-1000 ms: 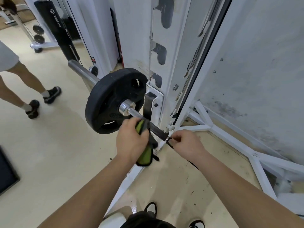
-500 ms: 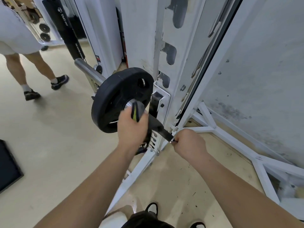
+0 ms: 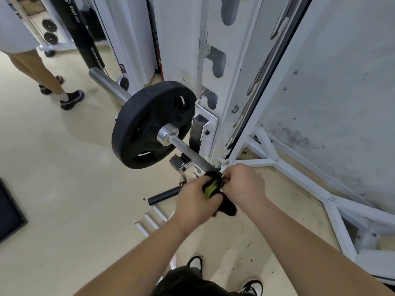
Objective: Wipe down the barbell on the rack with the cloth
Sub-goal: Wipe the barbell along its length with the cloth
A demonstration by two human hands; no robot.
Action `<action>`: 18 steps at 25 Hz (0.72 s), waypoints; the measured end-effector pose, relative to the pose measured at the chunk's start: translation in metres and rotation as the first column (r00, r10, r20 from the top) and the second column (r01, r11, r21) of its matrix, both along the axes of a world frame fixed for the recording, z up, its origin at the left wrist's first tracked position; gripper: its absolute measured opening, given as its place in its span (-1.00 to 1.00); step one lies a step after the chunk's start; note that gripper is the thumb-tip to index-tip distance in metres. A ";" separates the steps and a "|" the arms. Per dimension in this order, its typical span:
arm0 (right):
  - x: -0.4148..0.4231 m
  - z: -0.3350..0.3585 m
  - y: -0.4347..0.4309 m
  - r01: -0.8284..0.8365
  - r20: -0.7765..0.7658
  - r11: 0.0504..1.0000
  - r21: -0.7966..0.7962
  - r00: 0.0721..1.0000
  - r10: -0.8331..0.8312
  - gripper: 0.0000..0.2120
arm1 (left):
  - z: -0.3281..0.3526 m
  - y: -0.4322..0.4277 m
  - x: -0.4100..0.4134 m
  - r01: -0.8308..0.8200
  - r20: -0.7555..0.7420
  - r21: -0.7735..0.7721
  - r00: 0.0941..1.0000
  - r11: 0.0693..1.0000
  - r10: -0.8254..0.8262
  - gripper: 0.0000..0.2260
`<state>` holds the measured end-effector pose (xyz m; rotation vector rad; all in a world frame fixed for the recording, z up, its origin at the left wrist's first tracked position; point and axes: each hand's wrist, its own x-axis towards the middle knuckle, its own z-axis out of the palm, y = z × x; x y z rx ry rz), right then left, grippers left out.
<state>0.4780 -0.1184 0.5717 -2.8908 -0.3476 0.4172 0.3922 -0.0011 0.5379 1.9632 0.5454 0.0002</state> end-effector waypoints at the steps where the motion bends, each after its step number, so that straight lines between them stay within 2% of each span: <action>1: -0.001 -0.001 -0.002 0.009 -0.007 1.000 0.022 1.000 -0.009 -0.76 | -0.006 -0.011 -0.011 -0.203 -0.100 -0.352 0.979 0.914 0.179 -0.87; 2: -0.002 -0.003 -0.003 0.017 -0.002 0.999 0.046 1.000 -0.017 -0.68 | -0.015 -0.010 -0.013 -0.418 -0.226 -0.534 0.908 0.735 0.352 -0.91; 3: -0.004 -0.005 -0.005 0.021 0.008 0.998 0.066 1.000 -0.022 -0.65 | -0.025 -0.003 -0.008 -0.560 -0.326 -0.611 0.822 0.560 0.466 -0.92; 4: -0.005 -0.006 -0.005 0.023 0.017 0.997 0.077 1.000 -0.024 -0.67 | -0.032 0.008 -0.001 -0.607 -0.388 -0.676 0.775 0.417 0.500 -0.93; 6: -0.007 -0.006 -0.004 0.006 0.038 0.997 0.079 0.999 -0.009 -0.75 | -0.035 0.020 0.022 -0.508 -0.405 -0.853 0.788 0.118 0.463 -0.90; 7: -0.007 -0.005 -0.004 -0.001 0.048 0.997 0.073 0.999 -0.003 -0.79 | -0.031 0.017 0.031 -0.451 -0.396 -0.892 0.808 0.025 0.436 -0.87; 9: -0.008 -0.003 -0.002 -0.001 0.055 0.997 0.073 0.999 -0.003 -0.82 | -0.024 -0.002 0.031 -0.416 -0.389 -0.909 0.856 0.005 0.341 -0.77; 11: -0.009 -0.002 -0.001 -0.007 0.066 0.997 0.079 0.998 0.001 -0.84 | -0.020 -0.017 0.017 -0.320 -0.309 -0.947 0.924 0.016 0.226 -0.79; 13: -0.009 -0.002 -0.002 -0.017 0.076 0.997 0.074 0.997 0.011 -0.89 | -0.020 -0.012 0.005 -0.254 -0.235 -0.959 0.960 0.123 0.151 -0.77; 14: -0.008 -0.002 -0.003 -0.021 0.072 0.997 0.070 0.997 0.016 -0.89 | -0.027 -0.002 0.004 -0.300 -0.264 -0.936 0.945 0.186 0.193 -0.75; 15: -0.008 -0.002 -0.003 -0.021 0.061 0.997 0.073 0.998 0.016 -0.88 | -0.030 0.007 0.008 -0.343 -0.290 -0.923 0.919 0.176 0.268 -0.76; 16: -0.008 -0.003 -0.004 -0.013 0.053 0.997 0.078 0.999 0.009 -0.85 | -0.032 0.013 0.016 -0.391 -0.332 -0.914 0.873 0.108 0.357 -0.79; 18: -0.009 -0.006 -0.004 0.011 0.054 0.997 0.076 0.998 -0.015 -0.72 | -0.029 0.012 0.031 -0.433 -0.393 -0.901 0.817 0.000 0.422 -0.88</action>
